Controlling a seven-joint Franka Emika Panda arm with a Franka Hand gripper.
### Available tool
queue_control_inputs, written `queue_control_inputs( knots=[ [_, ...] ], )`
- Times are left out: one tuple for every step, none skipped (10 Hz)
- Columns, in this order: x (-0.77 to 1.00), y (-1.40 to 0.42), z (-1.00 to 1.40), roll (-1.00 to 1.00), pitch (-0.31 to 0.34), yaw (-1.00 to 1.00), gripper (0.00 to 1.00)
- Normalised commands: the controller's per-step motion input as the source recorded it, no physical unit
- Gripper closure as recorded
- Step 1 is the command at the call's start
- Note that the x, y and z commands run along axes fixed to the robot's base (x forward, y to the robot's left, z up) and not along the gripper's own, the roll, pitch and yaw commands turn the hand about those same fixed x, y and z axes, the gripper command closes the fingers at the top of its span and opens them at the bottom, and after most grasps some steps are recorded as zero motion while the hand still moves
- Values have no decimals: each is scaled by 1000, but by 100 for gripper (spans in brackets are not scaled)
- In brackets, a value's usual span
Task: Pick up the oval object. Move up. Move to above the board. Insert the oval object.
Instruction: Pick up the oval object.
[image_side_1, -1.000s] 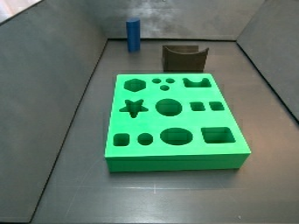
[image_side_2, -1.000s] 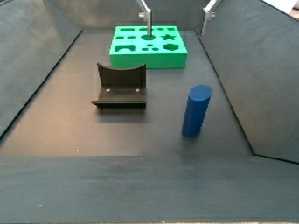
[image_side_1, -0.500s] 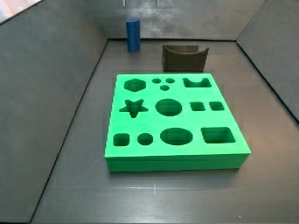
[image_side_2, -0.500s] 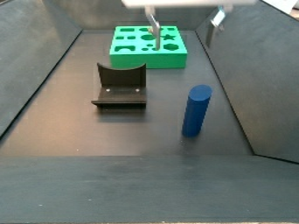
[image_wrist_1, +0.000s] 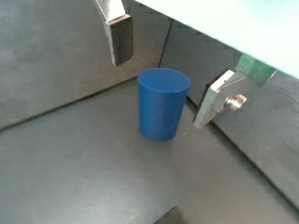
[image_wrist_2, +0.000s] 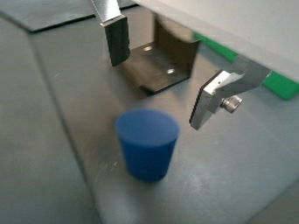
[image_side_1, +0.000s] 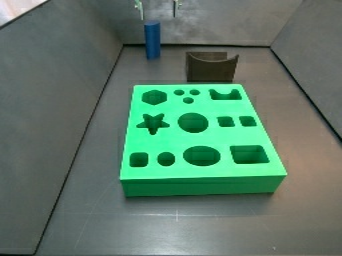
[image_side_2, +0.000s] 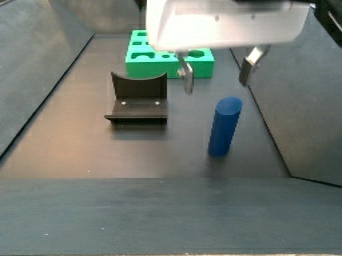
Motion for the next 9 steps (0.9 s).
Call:
queue_control_inputs(
  knots=[
    [-37,383,-314,-37,-60,797,0],
    [-51,17,-209,-41,-51,351,0],
    [-66,94,-151,-49,-1,309,0],
    [-223,9,-357,0,-24,923,0],
    [-14,0,-391,0,-27,1000,0],
    [-11,0,-397,0,-29,1000,0],
    [-9,0,-403,0,-33,1000,0],
    [-11,0,-391,0,-27,1000,0],
    [-289,220,-89,-77,-77,151,0]
  ],
)
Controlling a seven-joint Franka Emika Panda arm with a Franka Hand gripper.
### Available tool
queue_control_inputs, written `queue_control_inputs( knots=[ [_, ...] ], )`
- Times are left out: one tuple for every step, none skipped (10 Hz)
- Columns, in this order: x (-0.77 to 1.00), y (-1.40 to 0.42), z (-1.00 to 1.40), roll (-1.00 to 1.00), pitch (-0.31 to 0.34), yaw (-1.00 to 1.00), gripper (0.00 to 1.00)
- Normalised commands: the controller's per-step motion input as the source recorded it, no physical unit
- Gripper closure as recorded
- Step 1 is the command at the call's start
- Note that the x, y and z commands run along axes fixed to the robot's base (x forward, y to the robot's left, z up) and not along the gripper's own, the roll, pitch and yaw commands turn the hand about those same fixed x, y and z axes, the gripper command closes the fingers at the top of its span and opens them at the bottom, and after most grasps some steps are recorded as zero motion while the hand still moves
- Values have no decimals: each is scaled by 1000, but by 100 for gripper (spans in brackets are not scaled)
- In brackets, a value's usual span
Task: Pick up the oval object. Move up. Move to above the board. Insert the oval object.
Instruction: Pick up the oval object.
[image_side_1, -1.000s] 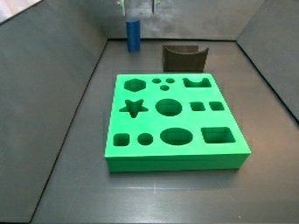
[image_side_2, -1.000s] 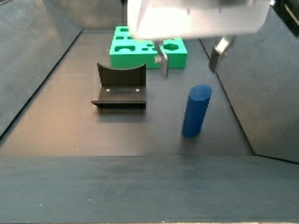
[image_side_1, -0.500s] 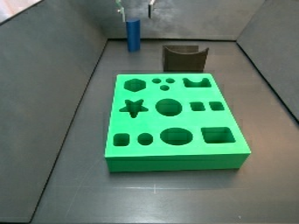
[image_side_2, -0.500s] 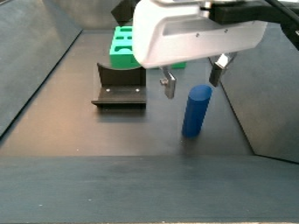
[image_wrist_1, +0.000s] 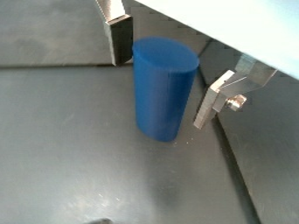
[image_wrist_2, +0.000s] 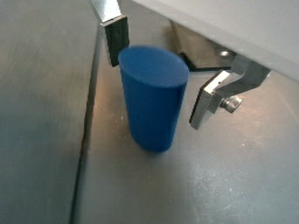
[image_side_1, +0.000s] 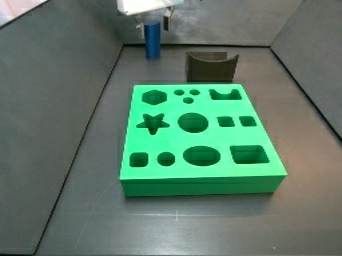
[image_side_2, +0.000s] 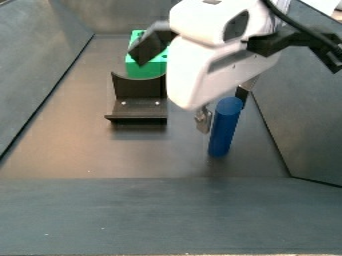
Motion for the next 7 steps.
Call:
queue_control_inputs(
  knots=[
    [0,20,0,-26,0,0,0],
    [43,0,-57,-26,0,63,0],
    [26,-20,-197,-16,-4,94,0],
    [0,0,-43,-14,-13,11,0],
    [0,0,-20,0,0,20,0],
    [0,-60,-37,0,0,20,0],
    [0,-206,-80,0,0,71,0]
  ],
)
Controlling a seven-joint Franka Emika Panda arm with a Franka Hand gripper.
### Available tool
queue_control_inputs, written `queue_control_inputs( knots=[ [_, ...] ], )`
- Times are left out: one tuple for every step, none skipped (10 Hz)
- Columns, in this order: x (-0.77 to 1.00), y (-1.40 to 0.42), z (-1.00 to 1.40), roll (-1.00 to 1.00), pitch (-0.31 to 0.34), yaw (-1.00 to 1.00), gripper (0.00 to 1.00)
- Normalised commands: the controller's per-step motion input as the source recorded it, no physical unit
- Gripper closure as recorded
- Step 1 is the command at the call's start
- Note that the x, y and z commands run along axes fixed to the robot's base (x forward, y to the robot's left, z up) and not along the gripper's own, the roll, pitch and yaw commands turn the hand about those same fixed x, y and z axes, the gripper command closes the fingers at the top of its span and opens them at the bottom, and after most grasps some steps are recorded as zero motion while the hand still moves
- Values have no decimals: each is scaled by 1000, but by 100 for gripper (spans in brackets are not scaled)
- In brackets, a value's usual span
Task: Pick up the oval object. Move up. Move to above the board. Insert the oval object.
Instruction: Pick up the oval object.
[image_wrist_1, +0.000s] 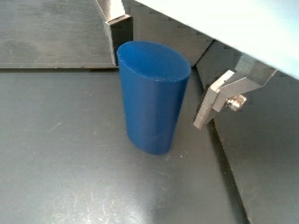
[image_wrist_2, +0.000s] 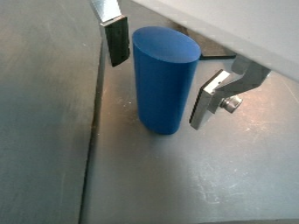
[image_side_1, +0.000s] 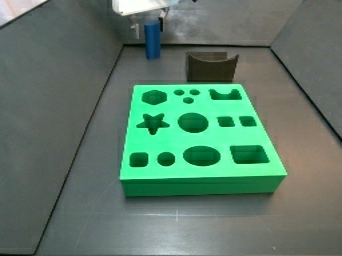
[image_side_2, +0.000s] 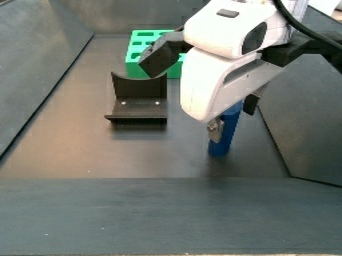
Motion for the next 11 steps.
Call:
queue_control_inputs(
  knots=[
    [109,-166,-49,0,0,120,0],
    [0,0,0,0,0,0,0],
    [0,0,0,0,0,0,100],
    [0,0,0,0,0,0,100],
    [0,0,0,0,0,0,100],
    [0,0,0,0,0,0,100],
    [0,0,0,0,0,0,100],
    [0,0,0,0,0,0,100],
    [0,0,0,0,0,0,100],
    [0,0,0,0,0,0,100],
    [0,0,0,0,0,0,100]
  ],
)
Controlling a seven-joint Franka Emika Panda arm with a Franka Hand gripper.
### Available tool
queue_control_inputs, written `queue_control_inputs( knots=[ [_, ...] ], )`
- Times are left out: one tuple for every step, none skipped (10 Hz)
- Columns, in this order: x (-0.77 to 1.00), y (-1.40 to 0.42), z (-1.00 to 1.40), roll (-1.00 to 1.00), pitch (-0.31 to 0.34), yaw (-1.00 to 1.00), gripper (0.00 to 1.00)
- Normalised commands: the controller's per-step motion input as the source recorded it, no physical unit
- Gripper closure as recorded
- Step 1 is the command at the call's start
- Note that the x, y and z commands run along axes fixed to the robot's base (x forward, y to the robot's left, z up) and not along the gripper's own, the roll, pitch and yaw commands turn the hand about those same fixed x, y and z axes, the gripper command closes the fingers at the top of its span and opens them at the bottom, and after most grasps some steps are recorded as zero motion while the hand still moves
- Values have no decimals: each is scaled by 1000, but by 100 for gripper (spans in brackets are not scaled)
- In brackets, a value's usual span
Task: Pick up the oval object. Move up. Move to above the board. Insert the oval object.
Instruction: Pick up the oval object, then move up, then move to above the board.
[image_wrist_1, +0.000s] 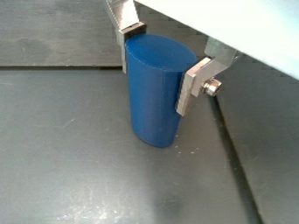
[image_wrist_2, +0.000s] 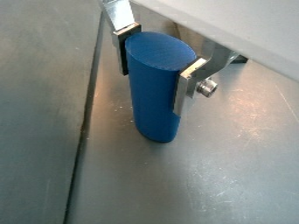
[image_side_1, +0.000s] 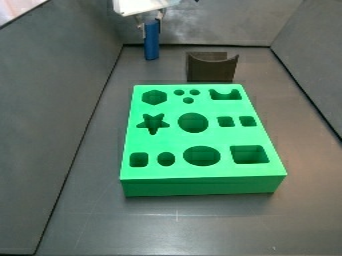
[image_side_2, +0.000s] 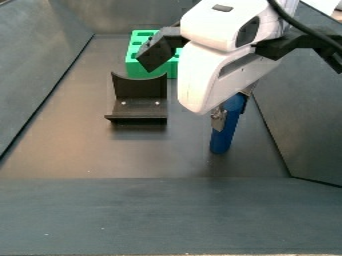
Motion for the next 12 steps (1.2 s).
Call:
queue_control_inputs(
  knots=[
    [0,0,0,0,0,0,100],
    [0,0,0,0,0,0,100],
    [0,0,833,0,0,0,100],
    [21,-59,816,-7,6,4,100],
    [0,-64,759,-8,29,2,100],
    [-7,-36,598,13,51,3,100],
    [-8,-17,456,33,64,3,100],
    [-14,-8,251,59,77,3,100],
    [154,-182,1000,199,65,-93,100],
    [164,-193,1000,209,77,-84,100],
    [141,-167,1000,196,110,-36,100],
    [129,-153,1000,162,117,-8,100]
  ],
)
